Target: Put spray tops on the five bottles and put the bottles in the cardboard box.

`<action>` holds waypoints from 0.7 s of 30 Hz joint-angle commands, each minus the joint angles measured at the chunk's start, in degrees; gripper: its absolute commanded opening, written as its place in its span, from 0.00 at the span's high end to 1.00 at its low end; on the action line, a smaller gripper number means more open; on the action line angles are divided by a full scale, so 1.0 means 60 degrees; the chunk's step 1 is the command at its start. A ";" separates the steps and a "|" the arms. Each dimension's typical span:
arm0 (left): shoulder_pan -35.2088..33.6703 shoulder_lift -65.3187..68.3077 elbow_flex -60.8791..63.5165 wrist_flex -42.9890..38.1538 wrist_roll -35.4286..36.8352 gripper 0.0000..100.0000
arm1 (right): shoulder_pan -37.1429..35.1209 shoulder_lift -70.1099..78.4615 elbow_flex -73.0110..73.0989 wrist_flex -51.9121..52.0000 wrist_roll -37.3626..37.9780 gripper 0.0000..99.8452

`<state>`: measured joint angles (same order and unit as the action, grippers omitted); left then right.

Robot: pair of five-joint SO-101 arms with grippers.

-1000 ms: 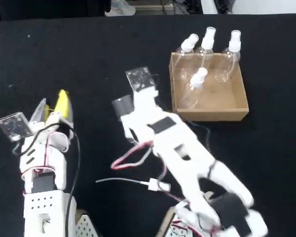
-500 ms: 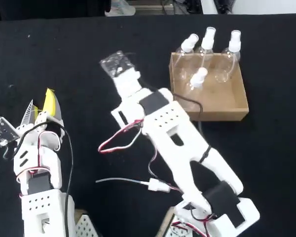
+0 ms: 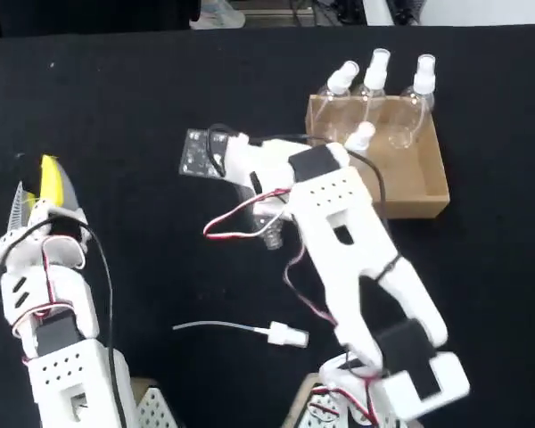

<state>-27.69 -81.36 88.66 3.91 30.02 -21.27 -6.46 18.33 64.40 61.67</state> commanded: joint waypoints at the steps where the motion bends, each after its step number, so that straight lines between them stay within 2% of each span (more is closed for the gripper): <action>1: -0.0623 -0.0147 -0.0784 -0.0132 0.0527 0.81 | 0.0117 0.0535 0.0330 -0.0864 0.0337 0.76; 5: -0.0725 -0.0147 -0.1282 0.0879 0.0762 0.81 | 0.0132 0.0945 0.0769 -0.2022 0.0337 0.76; 9: -0.0696 -0.0147 -0.1956 0.2022 0.0762 0.81 | 0.0073 0.1033 0.0916 -0.2066 0.0337 0.75; 14: -0.0696 -0.0147 -0.2132 0.2300 0.0762 0.81 | -0.0513 0.0945 0.1399 -0.2139 0.0264 0.76; 17: -0.0681 -0.0147 -0.2117 0.2300 0.0762 0.81 | -0.1275 0.0930 0.1355 -0.2168 -0.0571 0.76; 21: -0.0681 -0.0147 -0.2088 0.2300 0.0762 0.81 | -0.1963 0.0930 0.0813 -0.2696 -0.2564 0.75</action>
<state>-31.38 -81.36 79.52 17.54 33.98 -30.24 -0.04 26.68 50.95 53.93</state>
